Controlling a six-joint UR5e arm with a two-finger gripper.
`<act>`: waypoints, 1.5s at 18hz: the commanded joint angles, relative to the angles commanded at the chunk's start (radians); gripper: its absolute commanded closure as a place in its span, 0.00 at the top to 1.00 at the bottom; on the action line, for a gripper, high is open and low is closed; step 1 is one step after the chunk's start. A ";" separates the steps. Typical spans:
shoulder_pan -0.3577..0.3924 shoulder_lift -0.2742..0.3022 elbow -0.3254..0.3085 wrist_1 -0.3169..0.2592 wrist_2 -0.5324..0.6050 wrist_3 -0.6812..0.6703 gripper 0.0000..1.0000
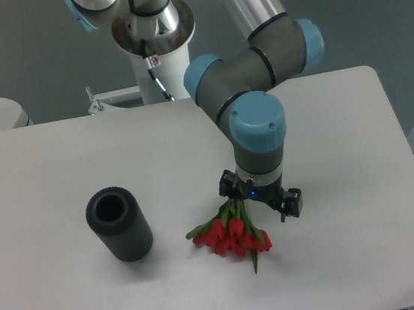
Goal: Place the flowers on the table
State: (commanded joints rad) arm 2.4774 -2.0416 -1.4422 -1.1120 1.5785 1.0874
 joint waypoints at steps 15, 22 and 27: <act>0.038 -0.140 0.111 -0.043 0.002 0.394 1.00; 0.035 -0.157 0.103 -0.031 0.005 0.393 1.00; 0.032 -0.155 0.098 -0.031 0.006 0.385 1.00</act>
State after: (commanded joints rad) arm 2.5096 -2.1967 -1.3438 -1.1428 1.5846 1.4726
